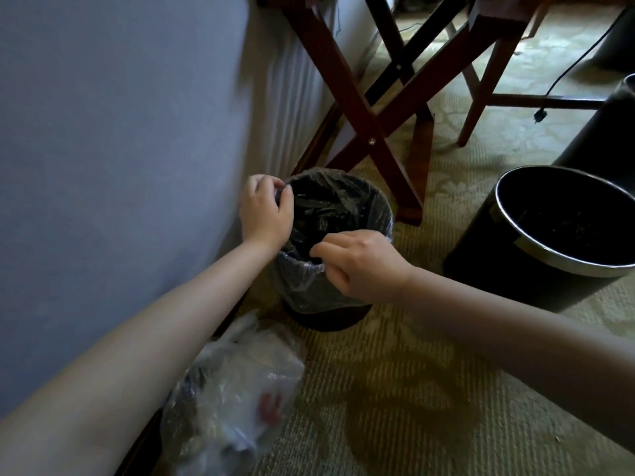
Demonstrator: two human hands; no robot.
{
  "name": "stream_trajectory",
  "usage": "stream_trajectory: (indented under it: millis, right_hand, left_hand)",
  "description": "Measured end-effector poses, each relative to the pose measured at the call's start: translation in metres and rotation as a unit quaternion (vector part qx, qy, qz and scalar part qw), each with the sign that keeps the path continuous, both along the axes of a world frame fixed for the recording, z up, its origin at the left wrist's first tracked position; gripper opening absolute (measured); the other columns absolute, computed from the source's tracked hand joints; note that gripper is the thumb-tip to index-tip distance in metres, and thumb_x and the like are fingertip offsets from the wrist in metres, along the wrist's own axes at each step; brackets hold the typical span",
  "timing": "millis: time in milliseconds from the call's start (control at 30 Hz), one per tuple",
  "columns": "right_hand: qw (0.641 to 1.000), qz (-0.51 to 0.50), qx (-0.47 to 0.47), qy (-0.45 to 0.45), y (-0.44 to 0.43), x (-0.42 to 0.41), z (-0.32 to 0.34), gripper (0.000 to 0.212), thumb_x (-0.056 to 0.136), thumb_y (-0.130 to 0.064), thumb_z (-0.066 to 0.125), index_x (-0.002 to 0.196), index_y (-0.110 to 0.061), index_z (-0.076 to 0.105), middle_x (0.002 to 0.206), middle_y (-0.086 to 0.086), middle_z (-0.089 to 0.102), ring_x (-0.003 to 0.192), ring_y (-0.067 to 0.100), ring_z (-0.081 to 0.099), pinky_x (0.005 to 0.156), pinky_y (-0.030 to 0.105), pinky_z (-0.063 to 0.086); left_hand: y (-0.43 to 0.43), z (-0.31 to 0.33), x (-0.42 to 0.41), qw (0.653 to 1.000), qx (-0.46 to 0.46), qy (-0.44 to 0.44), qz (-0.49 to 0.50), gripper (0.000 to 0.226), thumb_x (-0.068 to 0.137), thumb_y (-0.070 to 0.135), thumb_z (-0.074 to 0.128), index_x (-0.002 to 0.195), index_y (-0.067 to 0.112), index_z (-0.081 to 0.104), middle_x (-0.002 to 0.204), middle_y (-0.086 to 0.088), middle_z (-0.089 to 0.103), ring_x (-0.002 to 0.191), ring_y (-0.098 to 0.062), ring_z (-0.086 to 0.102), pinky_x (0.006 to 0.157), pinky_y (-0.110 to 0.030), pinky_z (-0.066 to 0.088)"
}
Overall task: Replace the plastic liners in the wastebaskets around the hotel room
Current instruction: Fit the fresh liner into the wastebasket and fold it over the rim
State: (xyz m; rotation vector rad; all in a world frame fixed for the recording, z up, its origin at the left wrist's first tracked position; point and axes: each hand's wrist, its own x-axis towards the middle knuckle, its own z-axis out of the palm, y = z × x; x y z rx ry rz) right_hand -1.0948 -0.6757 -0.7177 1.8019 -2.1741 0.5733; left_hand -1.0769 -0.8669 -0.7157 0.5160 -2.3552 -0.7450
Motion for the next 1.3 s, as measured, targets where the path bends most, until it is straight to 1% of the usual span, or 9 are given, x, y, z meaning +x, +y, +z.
stream_trajectory:
  millis: [167,300,467,700,800,1000,1100,1167,1300]
  right_hand:
    - [0.976,-0.185,-0.101,-0.058,0.039,-0.044,0.016,0.023,0.089,-0.02,0.05,0.099,-0.01,0.067,0.084,-0.001,0.068,0.066,0.018,0.065,0.053,0.031,0.051]
    - [0.916,-0.365,-0.1,-0.132,0.079,-0.087,0.029,0.02,0.092,-0.024,0.051,0.103,-0.014,0.064,0.092,-0.003,0.065,0.076,0.017,0.061,0.061,0.029,0.043]
    - [0.845,-0.496,-0.103,-0.171,0.145,-0.13,0.044,0.019,0.09,-0.027,0.053,0.103,-0.016,0.062,0.1,-0.001,0.063,0.089,0.023,0.059,0.066,0.032,0.042]
    - [0.74,-0.631,-0.052,-0.227,0.253,-0.156,0.033,0.042,0.088,-0.025,0.053,0.128,-0.013,0.052,0.13,0.008,0.054,0.122,0.029,0.045,0.095,0.041,0.04]
    - [0.676,-0.694,-0.018,-0.246,0.297,-0.151,0.026,0.04,0.087,-0.025,0.051,0.126,-0.012,0.052,0.128,0.011,0.052,0.118,0.032,0.046,0.094,0.041,0.04]
    - [0.642,-0.682,0.102,-0.335,0.337,-0.134,0.008,0.037,0.097,-0.04,0.042,0.125,-0.016,0.042,0.12,0.015,0.06,0.11,0.036,0.057,0.082,0.04,0.045]
    - [0.646,-0.659,0.103,-0.371,0.34,-0.132,0.005,0.044,0.096,-0.035,0.044,0.135,-0.019,0.033,0.119,0.016,0.061,0.108,0.037,0.059,0.085,0.04,0.048]
    - [0.64,-0.654,0.091,-0.392,0.343,-0.131,0.005,0.05,0.094,-0.029,0.045,0.141,-0.021,0.027,0.12,0.018,0.06,0.108,0.037,0.058,0.084,0.04,0.047]
    - [0.601,-0.637,0.0,-0.483,0.342,-0.124,-0.004,0.072,0.09,-0.028,0.042,0.152,-0.038,0.008,0.103,0.015,0.061,0.091,0.034,0.063,0.084,0.041,0.054]
  left_hand:
    - [0.045,0.034,-0.034,0.996,0.068,0.037,-0.035,0.021,0.096,0.023,0.05,0.101,0.005,0.059,0.106,-0.004,0.048,0.101,-0.025,0.053,0.09,-0.034,0.045]
    - [0.093,0.056,-0.073,0.992,0.1,0.012,-0.076,0.026,0.098,0.028,0.047,0.111,0.007,0.056,0.117,-0.007,0.05,0.105,-0.022,0.052,0.092,-0.034,0.046]
    - [0.161,0.075,-0.125,0.976,0.116,-0.08,-0.169,0.036,0.098,0.03,0.048,0.128,0.01,0.049,0.128,-0.007,0.05,0.113,-0.018,0.049,0.087,-0.026,0.043]
    - [0.251,0.059,-0.179,0.914,0.072,-0.298,-0.266,0.047,0.092,0.031,0.052,0.137,0.021,0.048,0.139,-0.006,0.049,0.124,-0.026,0.048,0.101,-0.038,0.044]
    - [0.275,0.045,-0.186,0.912,0.048,-0.324,-0.246,0.053,0.088,0.03,0.052,0.14,0.022,0.045,0.137,-0.006,0.052,0.124,-0.028,0.049,0.1,-0.04,0.045]
    - [0.291,0.019,-0.191,0.875,0.038,-0.433,-0.212,0.088,0.088,0.032,0.057,0.152,0.025,-0.002,0.152,-0.016,0.027,0.134,-0.036,0.037,0.106,-0.045,0.039]
    - [0.294,0.009,-0.184,0.862,0.061,-0.444,-0.236,0.086,0.091,0.023,0.053,0.152,0.028,-0.007,0.138,-0.016,0.048,0.105,-0.028,0.057,0.085,-0.033,0.048]
    - [0.291,0.003,-0.177,0.86,0.076,-0.439,-0.248,0.084,0.092,0.02,0.052,0.152,0.035,-0.005,0.131,-0.015,0.054,0.083,-0.017,0.057,0.07,-0.026,0.045]
    - [0.28,0.002,-0.17,0.861,0.134,-0.418,-0.258,0.082,0.092,0.024,0.059,0.152,0.037,0.005,0.148,-0.007,0.041,0.126,-0.027,0.049,0.093,-0.03,0.042]
